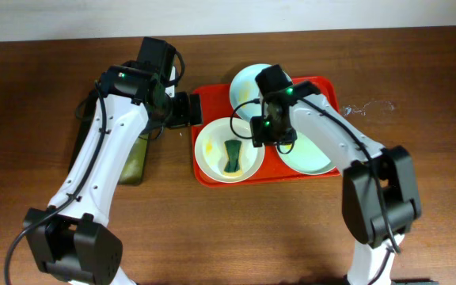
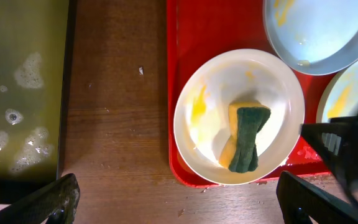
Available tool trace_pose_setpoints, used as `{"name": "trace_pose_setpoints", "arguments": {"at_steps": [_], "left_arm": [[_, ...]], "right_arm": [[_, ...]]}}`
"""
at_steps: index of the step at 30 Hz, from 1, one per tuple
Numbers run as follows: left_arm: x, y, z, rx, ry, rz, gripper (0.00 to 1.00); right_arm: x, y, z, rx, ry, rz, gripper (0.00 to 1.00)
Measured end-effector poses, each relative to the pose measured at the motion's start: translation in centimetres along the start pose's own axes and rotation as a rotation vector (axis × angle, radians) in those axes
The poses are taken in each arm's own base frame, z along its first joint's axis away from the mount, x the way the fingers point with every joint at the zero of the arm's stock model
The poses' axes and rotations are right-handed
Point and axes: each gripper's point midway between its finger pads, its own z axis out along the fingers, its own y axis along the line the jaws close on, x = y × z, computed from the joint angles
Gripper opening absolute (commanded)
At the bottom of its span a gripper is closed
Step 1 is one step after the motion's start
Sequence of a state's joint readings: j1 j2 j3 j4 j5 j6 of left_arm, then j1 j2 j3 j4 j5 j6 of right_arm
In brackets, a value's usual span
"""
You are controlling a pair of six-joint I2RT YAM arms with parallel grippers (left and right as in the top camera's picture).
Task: Clean dirty plates on tray and stack at the side
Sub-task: 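Grasp the white plate's rim with the right gripper, then scrub the white plate with the sponge while the right gripper holds it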
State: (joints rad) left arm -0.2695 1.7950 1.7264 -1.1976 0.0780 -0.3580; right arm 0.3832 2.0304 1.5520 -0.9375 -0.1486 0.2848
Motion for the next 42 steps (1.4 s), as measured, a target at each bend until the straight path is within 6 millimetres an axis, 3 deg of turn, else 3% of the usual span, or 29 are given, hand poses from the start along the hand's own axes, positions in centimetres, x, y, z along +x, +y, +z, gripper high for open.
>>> {"name": "trace_pose_setpoints", "arguments": {"at_steps": [2,7,8,10,11,13,14,15,17,18,19,22,25,31,36,42], "left_arm": [[0.0,0.0,0.0,0.0,0.0,0.0,0.99],[0.0,0.0,0.0,0.0,0.0,0.0,1.0],[0.0,0.0,0.0,0.0,0.0,0.0,0.99],[0.0,0.0,0.0,0.0,0.0,0.0,0.98],[0.0,0.0,0.0,0.0,0.0,0.0,0.84],[0.0,0.0,0.0,0.0,0.0,0.003,0.41],[0.0,0.0,0.0,0.0,0.0,0.003,0.31],[-0.1,-0.1,0.0,0.003,-0.005,0.001,0.29],[-0.2,-0.6,0.6,0.031,-0.007,0.006,0.38],[0.1,-1.1,1.5,0.057,0.008,0.01,0.52],[0.3,-1.8,2.6,0.086,0.018,0.017,0.58],[2.2,-4.3,6.6,0.154,0.089,0.058,0.64],[4.2,-6.2,9.9,0.19,0.162,0.093,0.6],[5.1,-7.3,14.2,0.234,0.232,0.091,0.53],[5.5,-8.0,16.3,0.282,0.263,0.086,0.52],[6.4,-9.4,16.7,0.249,0.25,0.126,0.39]], "right_arm": [[0.2,-0.5,1.4,0.018,0.025,0.0,0.51],[0.0,-0.7,2.6,0.026,0.031,-0.048,0.51],[0.0,-0.8,3.1,0.028,0.037,-0.05,0.49],[0.3,-1.0,4.0,0.033,0.057,-0.051,0.38],[0.3,-1.1,4.1,0.034,0.06,-0.053,0.33],[0.2,-1.1,4.2,0.035,0.055,-0.055,0.22],[0.2,-1.1,4.2,0.035,0.054,-0.059,0.12],[0.1,-1.1,4.2,0.035,0.053,-0.063,0.05],[0.1,-1.0,4.1,0.031,0.052,-0.061,0.04],[0.0,-0.9,4.1,0.023,0.05,-0.056,0.04],[0.0,-0.9,4.1,0.022,0.05,-0.052,0.04],[0.0,-0.9,4.1,0.019,0.05,-0.047,0.04],[0.0,-0.9,4.1,0.019,0.05,-0.046,0.04],[0.0,-0.9,4.1,0.018,0.049,-0.045,0.05],[-0.1,-0.8,4.1,0.017,0.046,-0.045,0.05],[-0.1,-0.8,4.1,0.014,0.046,-0.042,0.05]]}}
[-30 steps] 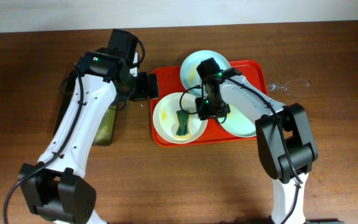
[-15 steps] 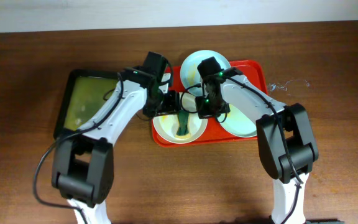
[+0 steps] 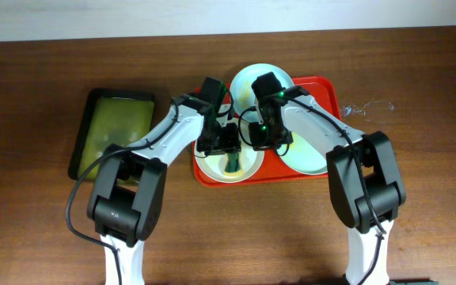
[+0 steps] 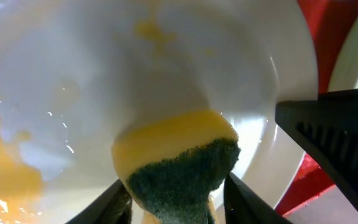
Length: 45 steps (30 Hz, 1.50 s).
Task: Clean dirty plates on tray and stack at the side
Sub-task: 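Scrub the white plate with the sponge while the right gripper holds it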
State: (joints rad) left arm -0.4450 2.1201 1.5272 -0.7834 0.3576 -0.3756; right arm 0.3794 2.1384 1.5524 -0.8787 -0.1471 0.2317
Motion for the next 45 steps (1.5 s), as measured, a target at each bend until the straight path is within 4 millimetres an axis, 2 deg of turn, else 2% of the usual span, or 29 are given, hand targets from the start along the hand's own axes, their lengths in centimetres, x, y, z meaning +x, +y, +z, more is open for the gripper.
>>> {"name": "trace_pose_setpoints", "arguments": {"at_steps": [1,4,7,13,16,18,19,23,24,27,29,31,33,39,43,45], "left_arm": [[0.1,-0.1,0.1,-0.018,-0.003,-0.001,0.36],[0.4,-0.1,0.5,-0.073,-0.012,0.013,0.21],[0.8,0.5,0.6,-0.14,-0.015,0.002,0.0],[0.3,2.1,0.3,-0.278,-0.067,0.012,0.0],[-2.1,4.1,-0.8,-0.437,-0.196,0.03,0.0],[-3.9,6.1,-2.3,-0.565,-0.291,0.026,0.0],[-4.2,6.6,-2.8,-0.602,-0.308,0.023,0.0],[-5.2,6.7,-4.5,-0.647,-0.342,0.019,0.0],[-5.3,5.9,-4.4,-0.603,-0.33,0.018,0.0],[-3.4,1.9,-1.9,-0.318,-0.196,0.019,0.0],[-2.6,0.4,-1.2,-0.233,-0.152,0.024,0.0],[-2.1,1.0,-0.7,-0.248,-0.139,0.019,0.0],[-1.7,2.8,-0.5,-0.325,-0.142,0.011,0.0],[-1.7,8.1,-2.8,-0.649,-0.2,0.008,0.0],[-1.7,8.5,-3.8,-0.725,-0.2,0.04,0.0],[-2.9,7.4,-4.7,-0.668,-0.212,0.024,0.0]], "right_arm": [[0.0,0.0,0.0,0.0,0.0,0.0,0.05],[0.0,0.0,0.0,0.0,0.001,0.0,0.05],[0.0,0.0,0.0,0.0,0.001,0.0,0.04],[-0.1,0.1,0.0,-0.005,-0.002,0.0,0.05],[-0.1,0.1,0.0,-0.005,-0.004,0.0,0.04],[-0.1,0.1,0.0,-0.005,-0.004,0.0,0.04],[-0.1,0.1,0.0,-0.005,-0.003,0.0,0.04],[-0.1,0.1,0.0,-0.005,-0.002,0.001,0.04],[-0.1,0.1,0.0,-0.005,-0.002,0.0,0.04],[-0.1,0.1,0.0,-0.005,-0.004,0.0,0.04],[-0.1,0.1,0.0,-0.005,-0.003,0.0,0.04],[-0.1,0.1,0.0,-0.005,-0.003,0.0,0.04],[-0.1,0.1,0.0,-0.005,-0.002,-0.002,0.04],[0.0,0.1,0.0,-0.005,0.0,-0.002,0.04],[0.0,0.3,0.0,-0.016,-0.001,-0.002,0.04],[0.0,0.3,0.0,-0.016,0.0,-0.002,0.04]]}}
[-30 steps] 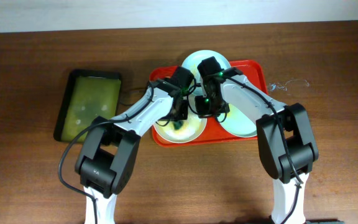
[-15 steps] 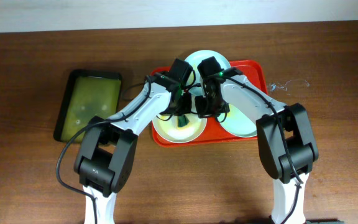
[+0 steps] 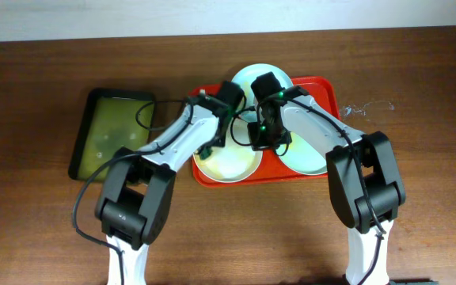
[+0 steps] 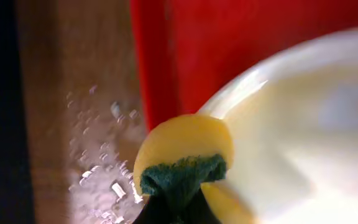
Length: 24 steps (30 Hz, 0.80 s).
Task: Clean dirty plates on tray and stack at the side
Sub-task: 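Scrub the white plate with the sponge while the right gripper holds it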
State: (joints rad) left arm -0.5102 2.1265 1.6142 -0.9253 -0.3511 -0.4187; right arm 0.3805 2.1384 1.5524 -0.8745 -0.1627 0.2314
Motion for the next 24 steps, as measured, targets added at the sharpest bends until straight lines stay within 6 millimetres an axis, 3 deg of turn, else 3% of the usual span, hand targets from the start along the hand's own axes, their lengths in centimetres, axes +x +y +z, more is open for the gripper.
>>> {"name": "trace_pose_setpoints", "arguments": {"at_steps": [3,4,6,7,10,14,16,20,23,24], "left_arm": [[-1.7,-5.3,-1.4,0.333,-0.002,-0.042,0.0],[-1.2,-6.4,-1.7,0.392,0.023,-0.033,0.0],[0.5,-6.8,-1.0,0.401,0.067,-0.018,0.0],[1.8,-6.3,0.0,0.369,0.102,-0.012,0.0],[2.3,-5.0,0.8,0.286,0.097,-0.008,0.0],[3.2,-0.3,1.7,0.022,0.084,0.028,0.0],[3.6,0.4,1.4,-0.034,0.089,0.051,0.0],[3.5,1.5,0.2,-0.075,0.094,0.057,0.0],[1.8,3.8,-3.0,-0.065,0.019,-0.033,0.0],[0.8,5.2,-5.1,-0.042,-0.031,-0.086,0.0]], "right_arm": [[0.0,0.0,0.0,0.0,-0.001,0.0,0.04],[0.0,0.0,0.0,0.0,-0.001,0.001,0.04],[0.0,0.0,0.0,0.0,-0.001,0.001,0.04],[0.0,0.0,0.0,0.0,-0.001,-0.002,0.04],[0.0,0.0,0.0,0.001,-0.001,-0.006,0.04],[0.0,0.0,0.0,0.0,-0.001,-0.002,0.04],[0.0,0.2,0.0,-0.01,0.0,-0.004,0.04],[0.1,0.4,0.0,-0.012,0.006,-0.006,0.04],[0.3,0.2,-1.0,0.012,0.03,-0.015,0.04],[-0.3,0.2,-2.0,0.028,0.018,-0.032,0.04]]}}
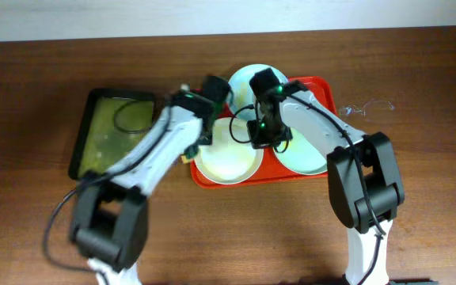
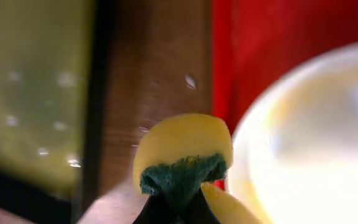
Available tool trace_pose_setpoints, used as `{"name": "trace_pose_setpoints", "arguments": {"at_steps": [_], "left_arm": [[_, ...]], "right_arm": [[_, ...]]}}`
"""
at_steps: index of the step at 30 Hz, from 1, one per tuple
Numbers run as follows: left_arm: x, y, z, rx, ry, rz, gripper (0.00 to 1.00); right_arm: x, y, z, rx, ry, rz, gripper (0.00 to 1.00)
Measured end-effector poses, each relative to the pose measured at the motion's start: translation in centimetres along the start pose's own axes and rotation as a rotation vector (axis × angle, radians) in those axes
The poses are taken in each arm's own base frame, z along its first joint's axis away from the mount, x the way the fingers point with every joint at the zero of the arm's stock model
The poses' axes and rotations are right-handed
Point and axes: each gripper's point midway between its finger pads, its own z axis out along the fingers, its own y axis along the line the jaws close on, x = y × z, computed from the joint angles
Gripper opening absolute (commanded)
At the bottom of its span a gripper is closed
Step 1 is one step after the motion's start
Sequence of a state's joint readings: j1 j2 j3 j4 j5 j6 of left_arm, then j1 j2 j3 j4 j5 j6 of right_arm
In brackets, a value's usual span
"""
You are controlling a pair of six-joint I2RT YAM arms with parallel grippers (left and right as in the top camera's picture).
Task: Clean dirty plates on tray and stack at the side
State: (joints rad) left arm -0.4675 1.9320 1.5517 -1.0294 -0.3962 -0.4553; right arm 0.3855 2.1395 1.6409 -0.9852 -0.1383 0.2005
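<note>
The red tray holds three white plates. The front-left plate looks wiped pale. The back plate and the right plate are partly under my right arm. My left gripper is shut on the yellow-and-green sponge. It hangs just off the tray's left edge, over the wood beside the front-left plate's rim. My right gripper sits on that plate's right rim and appears shut on it; its fingers are hidden from above.
A dark basin of greenish soapy water stands left of the tray, and its near wall is close to the sponge. Bare wooden table lies to the right and in front. A thin wire lies right of the tray.
My left gripper has moved left with the sponge, from the front-left plate's rim inside the tray to the strip of table between tray and basin. The right arm has not moved.
The sponge first lay loose in the smeared front-left plate, my left gripper open beside the tray. Then my left gripper closed around it in the plate. Later the sponge was at the plate's rim and the plate looked cleaner. Now it is off the tray. My right gripper stayed at the rim throughout.
</note>
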Motion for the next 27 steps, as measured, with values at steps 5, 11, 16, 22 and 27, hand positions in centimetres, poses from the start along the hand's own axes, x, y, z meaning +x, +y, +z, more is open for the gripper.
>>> {"name": "trace_pose_setpoints", "arguments": {"at_steps": [5,11,16,22,27], "left_arm": [[-2.3,9.2,-2.9,0.078,-0.02,-0.283,0.0],[-0.1,18.1,-0.2,0.015,0.108,-0.5,0.0],[0.2,19.3,0.1,0.004,0.118,-0.53,0.0],[0.4,19.2,0.2,0.005,0.125,-0.529,0.0],[0.4,19.2,0.3,0.006,0.125,-0.529,0.0]], "right_arm": [[-3.9,-0.7,-8.3,0.337,-0.159,-0.103,0.04],[-5.8,3.5,-16.6,0.882,-0.424,-0.349,0.04],[-4.7,7.5,-23.3,1.297,-0.636,-0.422,0.04],[-4.7,8.3,-21.6,1.212,-0.591,-0.479,0.04],[-6.3,2.2,-14.1,0.669,-0.335,-0.353,0.04]]}}
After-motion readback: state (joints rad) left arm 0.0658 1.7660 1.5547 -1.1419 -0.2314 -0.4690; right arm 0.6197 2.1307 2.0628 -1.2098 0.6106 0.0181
